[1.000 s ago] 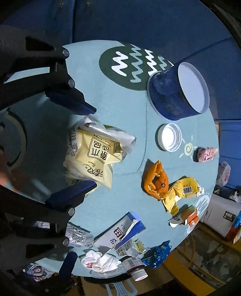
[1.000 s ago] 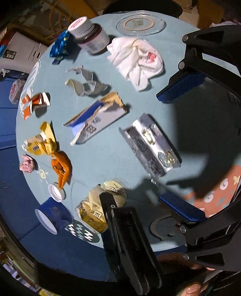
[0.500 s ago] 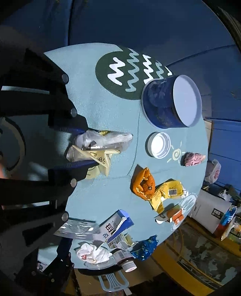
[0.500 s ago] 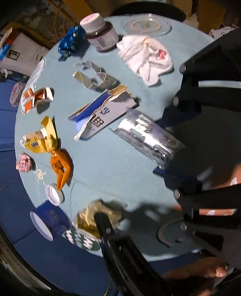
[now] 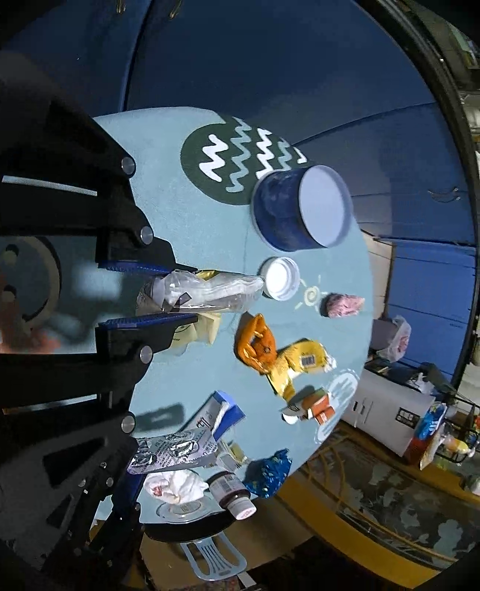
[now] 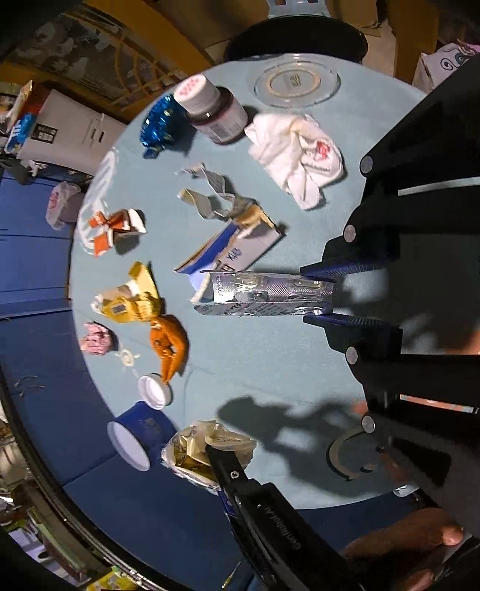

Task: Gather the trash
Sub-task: 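Carry the snack bag with left tool while right tool carries the blister pack to the black bin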

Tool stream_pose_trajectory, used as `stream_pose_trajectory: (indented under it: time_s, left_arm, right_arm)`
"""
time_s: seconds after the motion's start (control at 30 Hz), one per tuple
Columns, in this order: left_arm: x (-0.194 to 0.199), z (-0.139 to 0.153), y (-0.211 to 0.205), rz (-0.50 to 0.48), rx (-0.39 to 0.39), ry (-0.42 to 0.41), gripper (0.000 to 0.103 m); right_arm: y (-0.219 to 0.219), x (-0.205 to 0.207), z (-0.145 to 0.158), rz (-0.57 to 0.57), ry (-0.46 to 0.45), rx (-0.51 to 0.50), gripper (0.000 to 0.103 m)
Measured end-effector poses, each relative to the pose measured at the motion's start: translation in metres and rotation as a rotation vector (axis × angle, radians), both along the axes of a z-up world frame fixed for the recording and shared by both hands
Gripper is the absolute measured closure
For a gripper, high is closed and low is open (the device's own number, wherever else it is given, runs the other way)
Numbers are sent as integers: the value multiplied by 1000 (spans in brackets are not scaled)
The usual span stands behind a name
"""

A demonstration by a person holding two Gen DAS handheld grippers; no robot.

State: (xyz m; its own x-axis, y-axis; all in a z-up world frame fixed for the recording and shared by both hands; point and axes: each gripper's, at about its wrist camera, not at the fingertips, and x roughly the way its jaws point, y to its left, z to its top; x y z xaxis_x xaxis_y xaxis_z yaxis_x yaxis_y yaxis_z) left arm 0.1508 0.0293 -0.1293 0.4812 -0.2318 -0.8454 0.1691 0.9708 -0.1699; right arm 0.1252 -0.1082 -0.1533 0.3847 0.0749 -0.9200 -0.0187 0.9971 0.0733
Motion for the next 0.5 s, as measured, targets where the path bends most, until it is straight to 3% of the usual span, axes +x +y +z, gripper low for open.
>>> stream_pose_trajectory:
  time_s: [0.5]
  left_arm:
    - [3, 32, -60, -69, 44, -127, 83]
  right_arm:
    - [-49, -11, 41, -65, -139, -2, 83]
